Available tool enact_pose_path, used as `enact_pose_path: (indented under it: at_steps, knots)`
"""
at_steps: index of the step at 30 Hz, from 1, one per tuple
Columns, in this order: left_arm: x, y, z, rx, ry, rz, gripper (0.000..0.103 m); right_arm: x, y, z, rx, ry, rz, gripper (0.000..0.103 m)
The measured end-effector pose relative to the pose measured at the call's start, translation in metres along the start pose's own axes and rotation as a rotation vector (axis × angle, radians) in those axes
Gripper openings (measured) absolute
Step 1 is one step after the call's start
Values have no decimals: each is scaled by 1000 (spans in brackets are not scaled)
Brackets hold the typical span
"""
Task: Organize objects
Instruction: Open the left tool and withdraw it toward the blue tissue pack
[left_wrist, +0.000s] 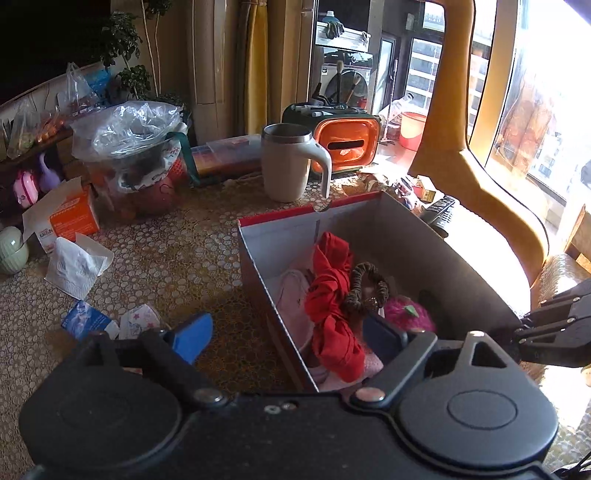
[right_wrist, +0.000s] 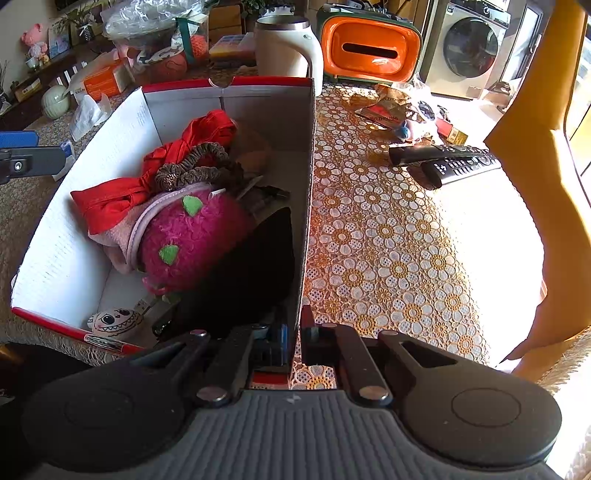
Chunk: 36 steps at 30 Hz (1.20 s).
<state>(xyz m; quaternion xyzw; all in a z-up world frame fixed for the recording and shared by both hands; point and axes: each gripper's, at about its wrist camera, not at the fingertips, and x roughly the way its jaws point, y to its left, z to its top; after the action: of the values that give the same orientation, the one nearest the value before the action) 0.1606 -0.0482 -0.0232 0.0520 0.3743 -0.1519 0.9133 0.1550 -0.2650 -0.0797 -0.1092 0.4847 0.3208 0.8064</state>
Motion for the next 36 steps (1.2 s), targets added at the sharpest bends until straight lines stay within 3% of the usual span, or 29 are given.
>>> enact_pose_path:
  at_steps: [6,16,23,36]
  knots:
    - [-15,33,-16,-36,-13,56,101,1,2,2,-2,14,-13,6]
    - [-25,87,-26,-112,-37,170,102,4,4,9,2,33,-31,6]
    - [-16,115,-27,-71,-70,302,102,4,5,20,-3,24,-42,6]
    - [40,169,-25,-140,-12,338,102,19,7,36,-13,39,-62,6]
